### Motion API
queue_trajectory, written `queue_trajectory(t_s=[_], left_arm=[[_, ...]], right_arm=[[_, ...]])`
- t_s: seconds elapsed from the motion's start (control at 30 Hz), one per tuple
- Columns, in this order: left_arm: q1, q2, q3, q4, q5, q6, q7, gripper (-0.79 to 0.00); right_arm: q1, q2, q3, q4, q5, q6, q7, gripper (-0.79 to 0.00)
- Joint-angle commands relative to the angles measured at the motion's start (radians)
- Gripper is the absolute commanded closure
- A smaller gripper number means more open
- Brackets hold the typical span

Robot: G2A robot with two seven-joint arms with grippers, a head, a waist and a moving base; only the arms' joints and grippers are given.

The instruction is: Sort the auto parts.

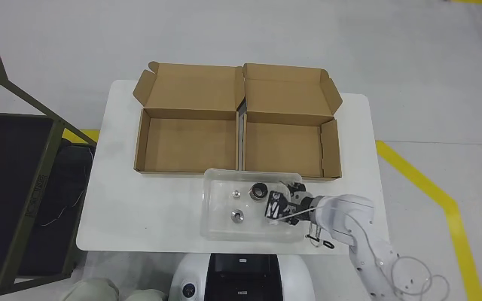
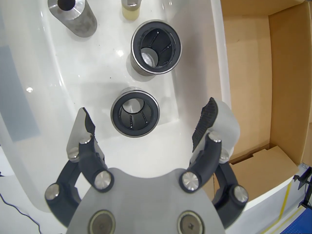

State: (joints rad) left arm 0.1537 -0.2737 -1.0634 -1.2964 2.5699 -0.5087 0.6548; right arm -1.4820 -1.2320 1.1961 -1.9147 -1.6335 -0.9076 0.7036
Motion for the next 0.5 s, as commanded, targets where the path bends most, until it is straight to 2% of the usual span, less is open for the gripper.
queue_trajectory(t_s=[0.0, 0.2, 0.47], left_arm=[[0.000, 0.000, 0.000, 0.000, 0.000, 0.000, 0.000, -0.785], [0.000, 0.000, 0.000, 0.000, 0.000, 0.000, 0.000, -0.785], [0.000, 0.000, 0.000, 0.000, 0.000, 0.000, 0.000, -0.785]], right_arm=[[0.002, 0.001, -0.006, 0.003, 0.002, 0.000, 0.009, -0.785], [0.022, 0.004, -0.036, 0.024, 0.009, -0.003, 0.034, -0.773], [0.051, 0.005, -0.071, 0.053, 0.031, 0.007, 0.073, -0.683]])
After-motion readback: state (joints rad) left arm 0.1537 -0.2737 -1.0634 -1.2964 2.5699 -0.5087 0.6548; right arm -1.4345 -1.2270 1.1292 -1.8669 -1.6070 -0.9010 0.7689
